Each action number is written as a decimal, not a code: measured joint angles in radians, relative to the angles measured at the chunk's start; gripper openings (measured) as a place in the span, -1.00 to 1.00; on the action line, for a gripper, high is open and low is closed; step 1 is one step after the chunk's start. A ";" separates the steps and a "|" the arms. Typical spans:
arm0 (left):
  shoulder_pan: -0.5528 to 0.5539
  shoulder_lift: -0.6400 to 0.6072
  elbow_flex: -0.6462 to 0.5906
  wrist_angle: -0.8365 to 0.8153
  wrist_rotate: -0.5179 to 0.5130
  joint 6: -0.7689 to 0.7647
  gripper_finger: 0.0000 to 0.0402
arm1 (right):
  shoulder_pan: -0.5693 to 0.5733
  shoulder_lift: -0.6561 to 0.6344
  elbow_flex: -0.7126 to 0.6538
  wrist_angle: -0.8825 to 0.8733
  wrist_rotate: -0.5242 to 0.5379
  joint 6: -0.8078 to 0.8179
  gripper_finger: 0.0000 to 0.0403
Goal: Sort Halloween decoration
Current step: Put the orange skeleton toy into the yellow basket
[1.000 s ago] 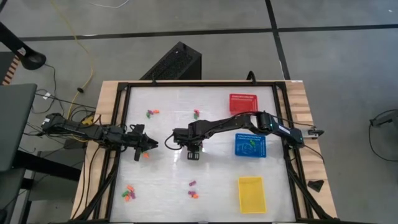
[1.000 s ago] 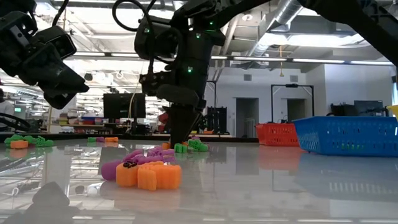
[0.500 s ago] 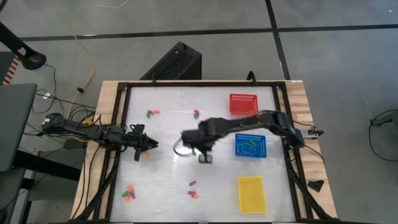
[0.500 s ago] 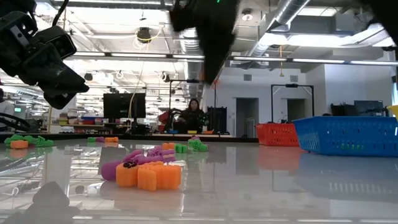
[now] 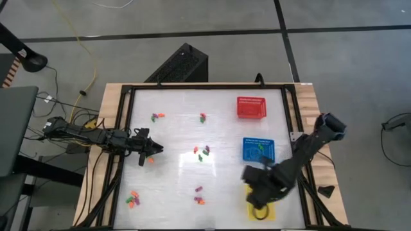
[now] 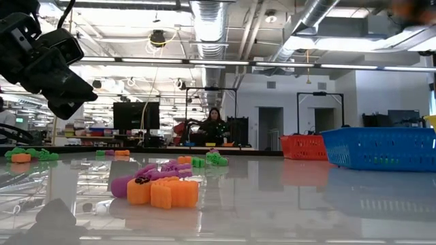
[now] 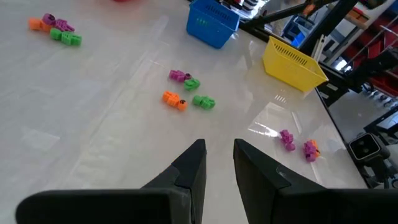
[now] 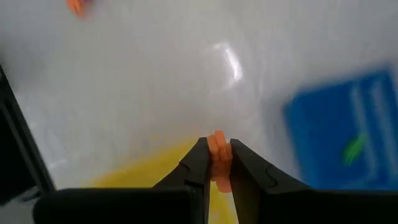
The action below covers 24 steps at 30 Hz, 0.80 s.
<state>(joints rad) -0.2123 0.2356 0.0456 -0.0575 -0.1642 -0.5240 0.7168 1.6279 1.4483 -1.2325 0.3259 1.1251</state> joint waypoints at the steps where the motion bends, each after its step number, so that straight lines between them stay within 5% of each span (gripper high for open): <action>1: 0.000 0.000 0.000 0.000 0.000 0.000 -0.65 | 0.016 -0.028 -0.053 0.028 -0.011 0.059 -0.65; 6: 0.000 0.000 0.000 0.000 0.000 0.000 -0.65 | 0.041 -0.144 -0.298 0.283 -0.029 0.218 -0.65; 12: 0.000 0.000 0.000 0.002 -0.003 -0.013 -0.65 | 0.012 -0.178 -0.466 0.500 -0.226 0.233 -0.65; 16: 0.000 0.000 0.000 0.004 -0.009 0.013 -0.65 | -0.014 -0.167 -0.486 0.533 -0.385 0.276 -0.65; 24: 0.000 0.000 -0.003 0.055 -0.041 0.120 -0.65 | -0.051 -0.168 -0.486 0.535 -0.408 0.284 -0.57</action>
<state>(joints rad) -0.2123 0.2356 0.0429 -0.0028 -0.2054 -0.4035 0.6656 1.4601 0.9627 -0.6975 -0.0825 1.4090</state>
